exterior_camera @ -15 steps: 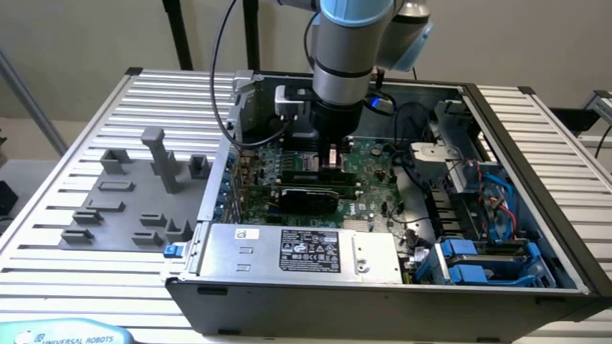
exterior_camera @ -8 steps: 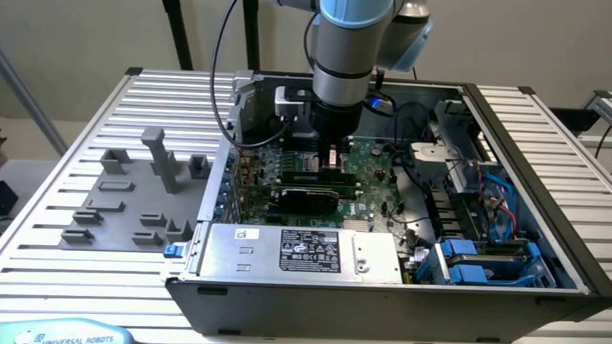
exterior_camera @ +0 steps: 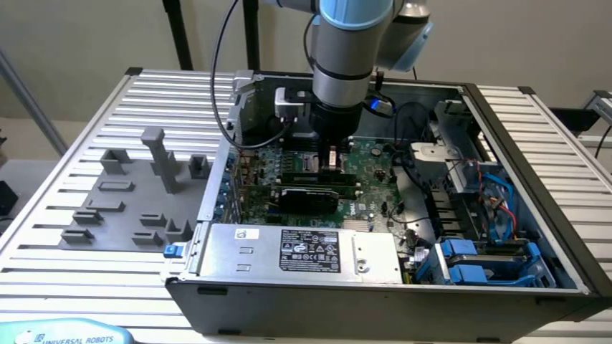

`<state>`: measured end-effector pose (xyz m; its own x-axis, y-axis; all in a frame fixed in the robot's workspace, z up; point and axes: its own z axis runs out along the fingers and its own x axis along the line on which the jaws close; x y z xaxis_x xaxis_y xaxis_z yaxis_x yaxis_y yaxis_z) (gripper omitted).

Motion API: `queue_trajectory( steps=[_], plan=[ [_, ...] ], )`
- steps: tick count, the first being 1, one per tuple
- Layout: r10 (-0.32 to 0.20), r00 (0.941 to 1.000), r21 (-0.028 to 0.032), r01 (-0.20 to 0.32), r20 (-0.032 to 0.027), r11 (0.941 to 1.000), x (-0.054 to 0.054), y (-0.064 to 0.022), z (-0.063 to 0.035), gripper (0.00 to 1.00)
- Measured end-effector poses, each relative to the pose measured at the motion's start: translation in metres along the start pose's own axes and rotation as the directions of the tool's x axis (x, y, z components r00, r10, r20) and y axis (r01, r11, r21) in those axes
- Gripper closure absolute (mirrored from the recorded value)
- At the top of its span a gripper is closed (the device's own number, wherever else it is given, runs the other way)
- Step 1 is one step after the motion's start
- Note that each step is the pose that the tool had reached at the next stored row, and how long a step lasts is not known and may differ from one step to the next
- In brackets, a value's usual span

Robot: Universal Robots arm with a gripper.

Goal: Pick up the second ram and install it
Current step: 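Insert the second ram into the second slot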

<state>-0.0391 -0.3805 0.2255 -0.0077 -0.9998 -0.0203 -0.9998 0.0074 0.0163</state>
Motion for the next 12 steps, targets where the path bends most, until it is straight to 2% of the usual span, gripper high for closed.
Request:
queue_trajectory(
  steps=[12],
  plan=[
    [0.013,0.9999,0.0003,-0.013,0.0003,0.9999,0.0000,0.0000,0.0008,0.87]
  ],
)
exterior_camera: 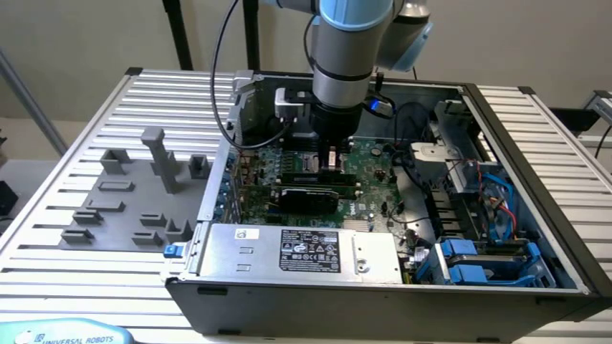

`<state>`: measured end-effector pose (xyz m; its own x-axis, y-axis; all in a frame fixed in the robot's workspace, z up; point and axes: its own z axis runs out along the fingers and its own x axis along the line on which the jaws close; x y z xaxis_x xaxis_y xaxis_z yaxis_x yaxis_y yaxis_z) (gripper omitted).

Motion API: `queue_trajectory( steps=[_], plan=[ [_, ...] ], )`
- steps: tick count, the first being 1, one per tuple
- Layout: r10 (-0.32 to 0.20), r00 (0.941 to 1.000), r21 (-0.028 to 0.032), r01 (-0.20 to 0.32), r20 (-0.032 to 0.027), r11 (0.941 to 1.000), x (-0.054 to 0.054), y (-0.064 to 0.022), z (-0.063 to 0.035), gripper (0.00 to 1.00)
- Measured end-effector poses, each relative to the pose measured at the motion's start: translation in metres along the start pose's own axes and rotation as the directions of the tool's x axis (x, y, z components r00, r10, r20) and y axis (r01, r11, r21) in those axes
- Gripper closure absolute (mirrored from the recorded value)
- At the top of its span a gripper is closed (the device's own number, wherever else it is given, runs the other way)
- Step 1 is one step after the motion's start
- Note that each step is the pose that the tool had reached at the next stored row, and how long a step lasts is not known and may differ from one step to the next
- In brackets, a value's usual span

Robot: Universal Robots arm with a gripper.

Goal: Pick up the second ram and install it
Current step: 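Insert the second ram into the second slot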

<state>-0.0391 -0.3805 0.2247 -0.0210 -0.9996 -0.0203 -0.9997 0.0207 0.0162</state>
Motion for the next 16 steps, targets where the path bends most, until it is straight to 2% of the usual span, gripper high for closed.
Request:
queue_trajectory(
  steps=[16],
  plan=[
    [0.007,1.0000,-0.0001,-0.007,-0.0003,1.0000,0.0002,-0.0001,0.0045,0.87]
  ],
)
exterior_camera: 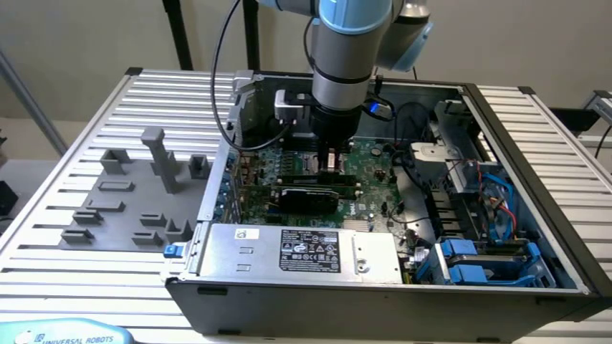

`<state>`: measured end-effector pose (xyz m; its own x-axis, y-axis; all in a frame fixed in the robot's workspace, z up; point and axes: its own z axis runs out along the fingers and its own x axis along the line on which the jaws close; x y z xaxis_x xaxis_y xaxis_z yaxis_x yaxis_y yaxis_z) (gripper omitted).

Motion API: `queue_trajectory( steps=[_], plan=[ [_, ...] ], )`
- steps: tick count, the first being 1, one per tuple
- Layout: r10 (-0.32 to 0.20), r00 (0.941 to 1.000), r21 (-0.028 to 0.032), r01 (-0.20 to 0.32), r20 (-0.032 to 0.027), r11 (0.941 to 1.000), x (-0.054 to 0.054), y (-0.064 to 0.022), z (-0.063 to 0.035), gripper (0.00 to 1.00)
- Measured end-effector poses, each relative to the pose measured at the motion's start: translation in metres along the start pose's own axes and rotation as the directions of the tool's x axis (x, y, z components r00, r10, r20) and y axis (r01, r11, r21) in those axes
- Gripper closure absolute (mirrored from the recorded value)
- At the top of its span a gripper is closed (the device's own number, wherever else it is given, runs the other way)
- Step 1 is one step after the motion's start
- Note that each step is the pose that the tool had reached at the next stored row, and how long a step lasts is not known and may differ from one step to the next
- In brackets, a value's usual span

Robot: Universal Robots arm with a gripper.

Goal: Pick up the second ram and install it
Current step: 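Insert the second ram into the second slot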

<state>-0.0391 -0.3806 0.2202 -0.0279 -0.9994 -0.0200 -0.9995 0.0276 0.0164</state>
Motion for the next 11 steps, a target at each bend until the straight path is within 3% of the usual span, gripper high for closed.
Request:
queue_trajectory(
  steps=[6,10,11],
  plan=[
    [0.000,1.0000,-0.0019,0.000,0.0003,1.0000,0.0000,-0.0006,0.0001,0.87],
    [0.001,1.0000,-0.0086,-0.001,-0.0002,1.0000,-0.0001,-0.0035,-0.0005,0.87],
    [0.000,1.0000,-0.0131,0.000,0.0006,0.9999,-0.0003,-0.0048,-0.0007,0.87]
  ],
)
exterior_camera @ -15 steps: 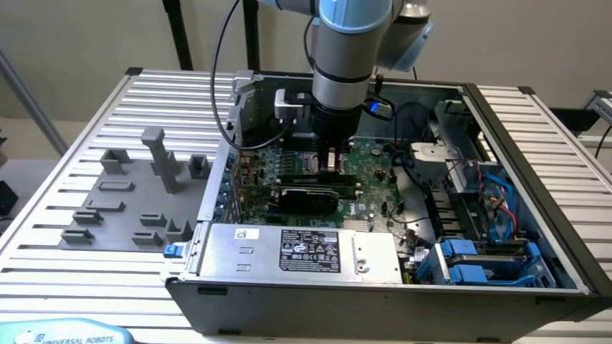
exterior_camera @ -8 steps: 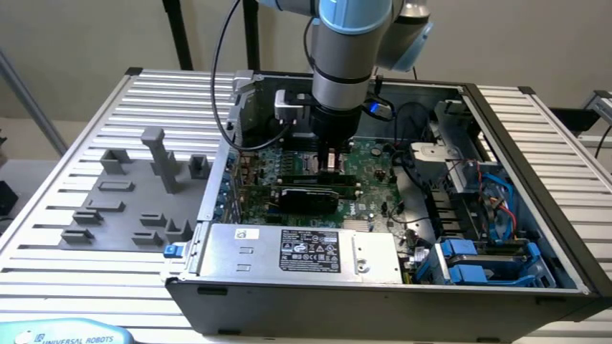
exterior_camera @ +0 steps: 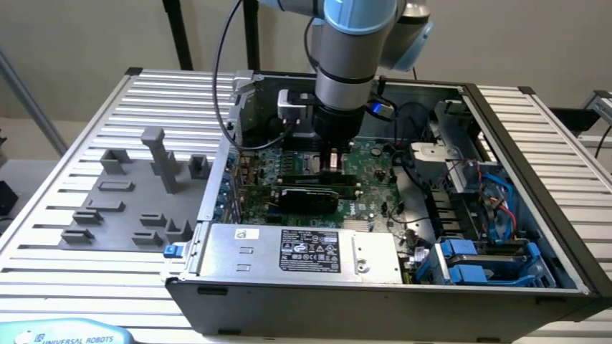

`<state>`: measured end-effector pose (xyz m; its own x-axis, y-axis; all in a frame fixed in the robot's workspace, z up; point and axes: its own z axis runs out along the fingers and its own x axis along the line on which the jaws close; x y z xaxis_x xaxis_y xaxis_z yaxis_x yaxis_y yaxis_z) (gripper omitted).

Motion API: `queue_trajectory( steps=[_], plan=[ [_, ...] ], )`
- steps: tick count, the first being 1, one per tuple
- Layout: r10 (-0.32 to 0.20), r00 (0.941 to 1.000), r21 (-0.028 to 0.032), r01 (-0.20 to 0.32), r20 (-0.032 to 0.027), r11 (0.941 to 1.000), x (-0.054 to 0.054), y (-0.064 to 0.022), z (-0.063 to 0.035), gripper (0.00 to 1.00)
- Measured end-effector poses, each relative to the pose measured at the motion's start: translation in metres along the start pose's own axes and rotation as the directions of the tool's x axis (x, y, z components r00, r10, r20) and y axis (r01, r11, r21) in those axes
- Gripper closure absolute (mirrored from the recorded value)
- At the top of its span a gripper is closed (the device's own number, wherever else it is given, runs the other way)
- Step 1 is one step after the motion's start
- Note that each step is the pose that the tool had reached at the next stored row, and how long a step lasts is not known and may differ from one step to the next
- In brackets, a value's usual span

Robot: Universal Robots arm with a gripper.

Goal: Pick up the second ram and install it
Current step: 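Insert the second ram into the second slot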

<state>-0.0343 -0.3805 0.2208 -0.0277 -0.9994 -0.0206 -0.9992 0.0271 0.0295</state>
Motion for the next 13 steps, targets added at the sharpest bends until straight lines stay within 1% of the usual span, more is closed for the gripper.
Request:
queue_trajectory(
  steps=[2,4,9,13],
  plan=[
    [0.001,1.0000,-0.0050,-0.001,0.0000,1.0000,-0.0001,-0.0015,-0.0005,0.87],
    [0.001,1.0000,-0.0081,-0.001,-0.0005,1.0000,0.0000,-0.0019,-0.0008,0.87],
    [0.002,1.0000,-0.0109,-0.002,-0.0008,0.9999,0.0000,-0.0018,-0.0015,0.87],
    [0.003,1.0000,-0.0116,-0.003,-0.0008,0.9999,-0.0001,-0.0017,-0.0066,0.87]
  ],
)
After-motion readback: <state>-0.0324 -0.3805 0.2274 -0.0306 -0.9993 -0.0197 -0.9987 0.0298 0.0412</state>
